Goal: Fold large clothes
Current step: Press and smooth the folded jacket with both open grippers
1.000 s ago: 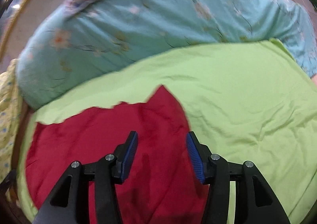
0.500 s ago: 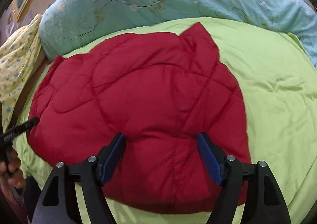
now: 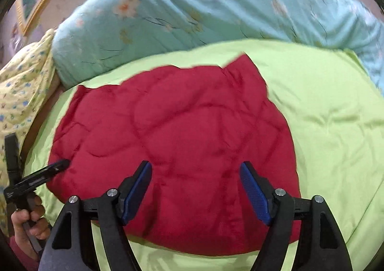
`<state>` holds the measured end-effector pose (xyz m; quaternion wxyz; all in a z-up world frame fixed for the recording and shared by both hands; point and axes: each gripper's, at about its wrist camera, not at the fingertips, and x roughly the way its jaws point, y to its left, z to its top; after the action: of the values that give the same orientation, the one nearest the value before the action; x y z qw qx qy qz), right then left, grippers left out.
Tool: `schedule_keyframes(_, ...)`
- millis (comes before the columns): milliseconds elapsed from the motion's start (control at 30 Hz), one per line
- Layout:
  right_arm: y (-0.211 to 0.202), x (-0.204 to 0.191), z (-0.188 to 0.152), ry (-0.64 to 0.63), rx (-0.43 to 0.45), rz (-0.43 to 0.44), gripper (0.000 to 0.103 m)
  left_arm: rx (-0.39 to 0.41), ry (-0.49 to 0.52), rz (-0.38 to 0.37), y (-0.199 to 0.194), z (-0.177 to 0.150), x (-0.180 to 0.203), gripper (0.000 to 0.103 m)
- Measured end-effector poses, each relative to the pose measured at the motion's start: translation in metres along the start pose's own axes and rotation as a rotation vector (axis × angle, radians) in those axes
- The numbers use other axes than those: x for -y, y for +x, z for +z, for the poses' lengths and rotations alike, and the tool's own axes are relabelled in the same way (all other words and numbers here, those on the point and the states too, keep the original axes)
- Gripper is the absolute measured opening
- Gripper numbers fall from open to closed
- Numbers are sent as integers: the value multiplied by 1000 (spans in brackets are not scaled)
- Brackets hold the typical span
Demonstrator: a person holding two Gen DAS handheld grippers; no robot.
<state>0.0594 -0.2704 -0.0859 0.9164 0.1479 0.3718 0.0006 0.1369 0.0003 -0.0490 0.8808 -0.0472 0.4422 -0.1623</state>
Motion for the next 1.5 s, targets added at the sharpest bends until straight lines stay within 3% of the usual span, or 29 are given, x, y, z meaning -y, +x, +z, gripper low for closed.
schedule_keyframes(200, 41, 2, -8, -23, -95, -47, 77, -3, 9, 43, -8, 1, 7, 53)
schedule_keyframes(267, 46, 7, -11, -19, -88, -61, 84, 3, 18, 63, -17, 1, 12, 56)
schedule_keyframes(433, 48, 17, -13, 11, -83, -61, 85, 31, 45, 93, -31, 4, 24, 64)
schedule_keyframes(700, 31, 10, -11, 14, -57, -68, 84, -19, 89, 206, -6, 2, 37, 73)
schedule_keyframes(833, 17, -2, 2, -26, -8, -46, 84, -22, 89, 229, 0, 6, 40, 76)
schedule_keyframes(1133, 72, 5, 11, -45, -109, -66, 90, -25, 99, 258, 10, 10, 42, 82)
schedule_keyframes(1367, 73, 5, 7, -36, -91, -66, 91, -20, 102, 282, 14, 9, 45, 84)
schedule_keyframes(1500, 52, 0, 8, -33, -53, -65, 87, -22, 103, 287, 16, 9, 45, 84)
